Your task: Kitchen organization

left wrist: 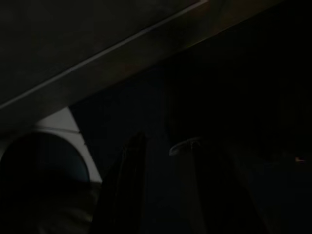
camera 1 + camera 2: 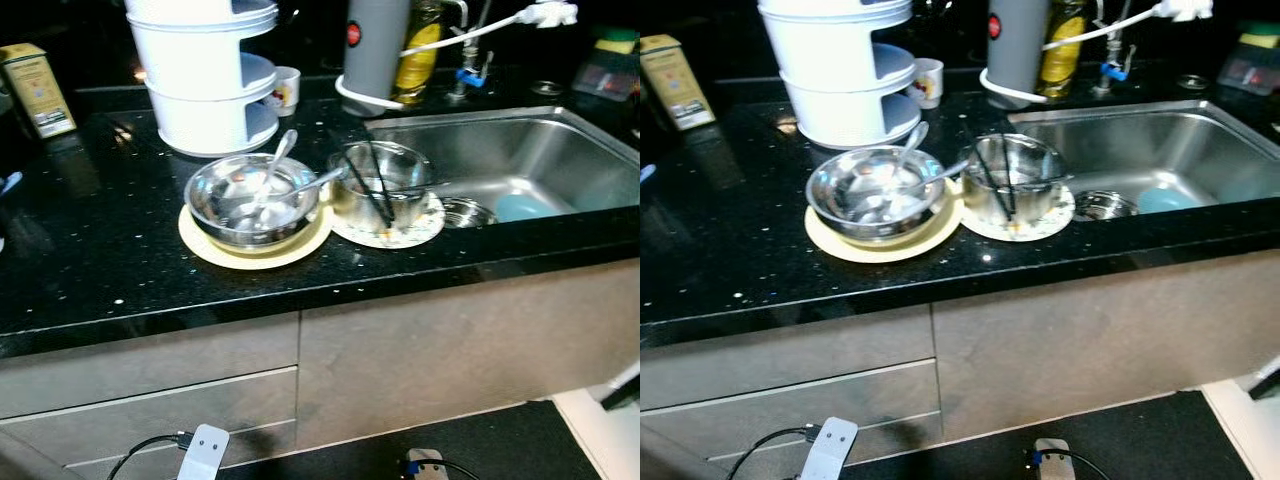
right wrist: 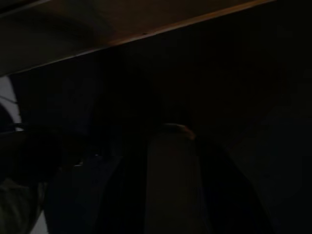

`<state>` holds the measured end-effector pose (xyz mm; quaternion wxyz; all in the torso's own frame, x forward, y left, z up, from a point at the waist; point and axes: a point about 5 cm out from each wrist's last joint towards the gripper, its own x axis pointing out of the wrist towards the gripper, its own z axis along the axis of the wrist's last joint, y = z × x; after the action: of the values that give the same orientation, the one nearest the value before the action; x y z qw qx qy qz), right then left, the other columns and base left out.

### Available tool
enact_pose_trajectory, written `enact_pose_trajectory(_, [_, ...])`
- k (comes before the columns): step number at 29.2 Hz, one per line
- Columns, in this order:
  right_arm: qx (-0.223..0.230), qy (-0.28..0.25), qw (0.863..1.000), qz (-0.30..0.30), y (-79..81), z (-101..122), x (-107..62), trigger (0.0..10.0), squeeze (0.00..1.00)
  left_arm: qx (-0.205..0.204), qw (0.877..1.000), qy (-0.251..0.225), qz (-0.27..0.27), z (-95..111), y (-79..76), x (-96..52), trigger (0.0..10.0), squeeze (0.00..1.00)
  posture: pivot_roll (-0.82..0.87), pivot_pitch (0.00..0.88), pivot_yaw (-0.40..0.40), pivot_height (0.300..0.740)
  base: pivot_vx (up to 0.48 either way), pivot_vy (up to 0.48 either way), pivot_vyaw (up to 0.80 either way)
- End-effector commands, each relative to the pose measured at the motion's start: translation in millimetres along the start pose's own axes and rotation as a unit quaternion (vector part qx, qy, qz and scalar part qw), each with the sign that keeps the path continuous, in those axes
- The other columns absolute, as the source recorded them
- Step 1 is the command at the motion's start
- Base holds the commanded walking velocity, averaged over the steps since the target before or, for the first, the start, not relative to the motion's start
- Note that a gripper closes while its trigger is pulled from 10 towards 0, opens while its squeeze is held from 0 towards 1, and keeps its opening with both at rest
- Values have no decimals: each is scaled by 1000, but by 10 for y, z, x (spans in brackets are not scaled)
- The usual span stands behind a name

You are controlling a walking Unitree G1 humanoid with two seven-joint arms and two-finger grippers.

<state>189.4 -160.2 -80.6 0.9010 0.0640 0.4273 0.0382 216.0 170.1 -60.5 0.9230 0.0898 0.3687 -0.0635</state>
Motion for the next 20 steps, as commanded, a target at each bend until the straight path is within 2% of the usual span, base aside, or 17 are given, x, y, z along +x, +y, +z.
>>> enact_pose_trajectory(1, [-7, 13, 1000, 5, 22, -74, -10, 10000, 0, -5, 1000, 18, 0, -100, -4, -24, 10000, 0, -42, 159, -51, 740, 0, 0, 0])
enact_pose_trajectory(10, [-14, 15, 1000, 6, 49, -70, -2, 10000, 0, 9, 1000, 15, 0, -107, 12, -30, 10000, 0, -20, 152, -54, 740, 0, 0, 0])
enact_pose_trajectory(15, [-28, 10, 999, 12, 87, -55, 5, 10000, 0, -5, 1000, -11, 21, -36, 41, -25, 10000, 0, -12, 163, -54, 740, 0, 0, 0])
enact_pose_trajectory(20, [-51, 2, 999, 19, 110, -64, -1, 10000, 0, -16, 999, -18, 27, -51, 75, -42, 10000, 0, -16, 187, -59, 740, 0, 0, 0])
